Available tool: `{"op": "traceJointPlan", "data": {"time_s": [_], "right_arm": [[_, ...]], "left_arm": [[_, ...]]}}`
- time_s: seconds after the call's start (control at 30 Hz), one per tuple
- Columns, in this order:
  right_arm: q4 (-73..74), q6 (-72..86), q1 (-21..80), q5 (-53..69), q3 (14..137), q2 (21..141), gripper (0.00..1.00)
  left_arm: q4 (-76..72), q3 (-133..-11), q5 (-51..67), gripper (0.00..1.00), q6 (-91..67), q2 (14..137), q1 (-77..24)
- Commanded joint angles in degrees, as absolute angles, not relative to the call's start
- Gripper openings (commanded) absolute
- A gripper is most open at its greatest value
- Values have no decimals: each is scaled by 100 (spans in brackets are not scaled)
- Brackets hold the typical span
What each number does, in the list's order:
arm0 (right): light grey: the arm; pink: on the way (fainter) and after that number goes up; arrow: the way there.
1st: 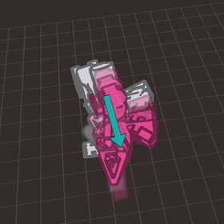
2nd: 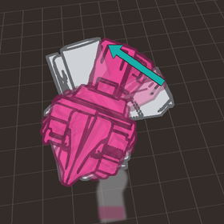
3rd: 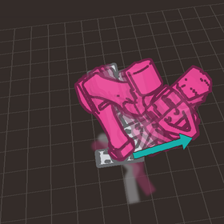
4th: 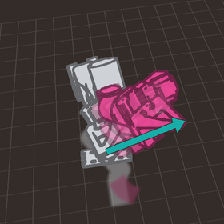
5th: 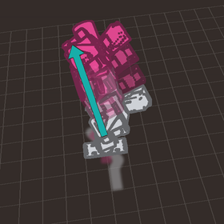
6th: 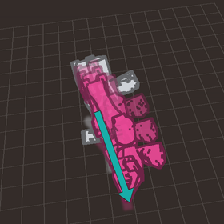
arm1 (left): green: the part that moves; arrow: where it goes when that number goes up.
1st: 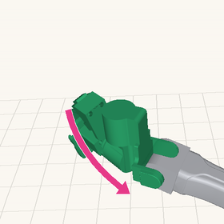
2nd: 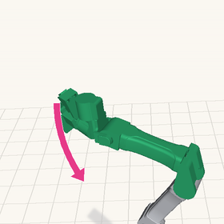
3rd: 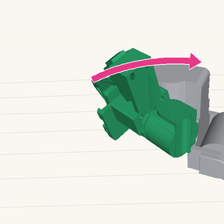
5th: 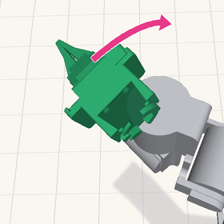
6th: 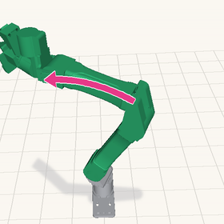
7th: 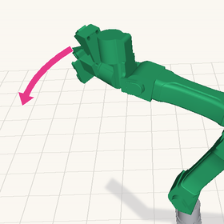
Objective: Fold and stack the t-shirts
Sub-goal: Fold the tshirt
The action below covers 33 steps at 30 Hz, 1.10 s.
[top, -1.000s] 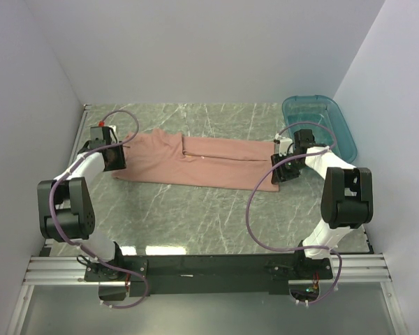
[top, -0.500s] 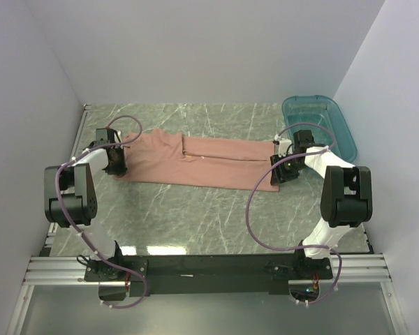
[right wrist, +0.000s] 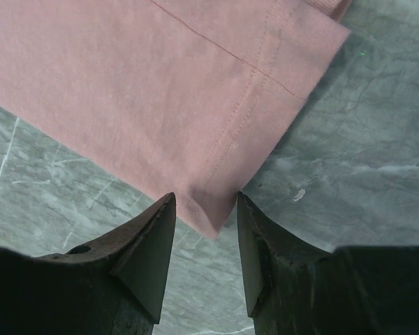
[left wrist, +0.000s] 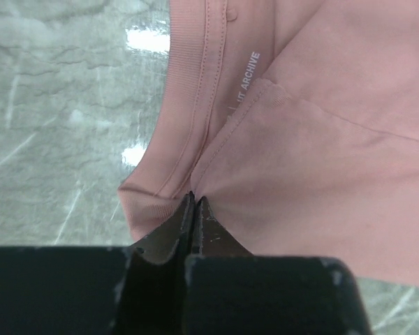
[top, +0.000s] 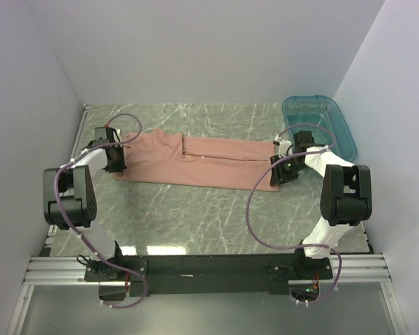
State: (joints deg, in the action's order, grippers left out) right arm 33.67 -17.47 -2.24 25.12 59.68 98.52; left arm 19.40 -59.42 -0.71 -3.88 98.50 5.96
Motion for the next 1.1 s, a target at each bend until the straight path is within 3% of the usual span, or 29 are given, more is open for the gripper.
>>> {"op": "traceJointPlan", "data": {"time_s": [0.0,0.53,0.63,0.77,0.97,1.07], "right_arm": [[3322,-1653,-343,2514,6012,9932,48],[3146,-1494,-360,2672,6056,10169,43],[3111,-1485,-360,2637,6047,10143,35],[3102,-1512,-360,2602,6021,10055,12],[3208,-1582,-536,2672,5950,9633,0],[3340,-1661,-571,2681,5924,9405,0]], "left_arm": [[1749,-5845,18,1,-413,9317,580],[1723,-5730,44,0,-448,9123,554],[1714,-5713,35,1,-448,9088,554],[1714,-5695,18,0,-466,9053,554],[1801,-5625,-202,0,-501,8798,554],[1837,-5459,-299,0,-527,8526,554]]}}
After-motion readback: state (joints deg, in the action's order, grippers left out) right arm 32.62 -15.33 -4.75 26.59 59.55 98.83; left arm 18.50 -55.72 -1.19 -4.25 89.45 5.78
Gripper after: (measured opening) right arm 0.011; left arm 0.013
